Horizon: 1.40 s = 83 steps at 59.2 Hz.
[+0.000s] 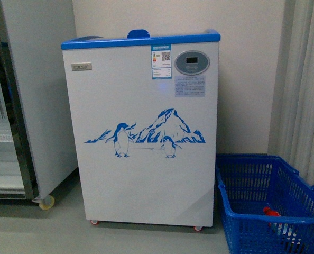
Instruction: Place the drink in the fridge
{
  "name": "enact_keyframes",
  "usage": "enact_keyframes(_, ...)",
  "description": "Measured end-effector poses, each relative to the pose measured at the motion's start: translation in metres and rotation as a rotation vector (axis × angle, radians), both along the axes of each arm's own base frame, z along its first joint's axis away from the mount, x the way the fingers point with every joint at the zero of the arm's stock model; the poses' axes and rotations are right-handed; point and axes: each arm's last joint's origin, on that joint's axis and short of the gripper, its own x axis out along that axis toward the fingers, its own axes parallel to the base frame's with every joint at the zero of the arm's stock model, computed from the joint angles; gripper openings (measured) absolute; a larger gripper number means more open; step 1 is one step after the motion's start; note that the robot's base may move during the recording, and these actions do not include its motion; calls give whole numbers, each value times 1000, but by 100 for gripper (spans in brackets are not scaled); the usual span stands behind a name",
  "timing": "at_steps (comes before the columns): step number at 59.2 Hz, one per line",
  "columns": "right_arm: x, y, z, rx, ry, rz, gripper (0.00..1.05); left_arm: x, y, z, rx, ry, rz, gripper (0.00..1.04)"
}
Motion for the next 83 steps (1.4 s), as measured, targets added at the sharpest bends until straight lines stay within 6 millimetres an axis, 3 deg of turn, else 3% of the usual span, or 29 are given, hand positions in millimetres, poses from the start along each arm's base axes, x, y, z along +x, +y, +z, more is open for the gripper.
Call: enact_keyframes(83,0,0,0,0,0,0,97,0,0,0,0,0,0,97)
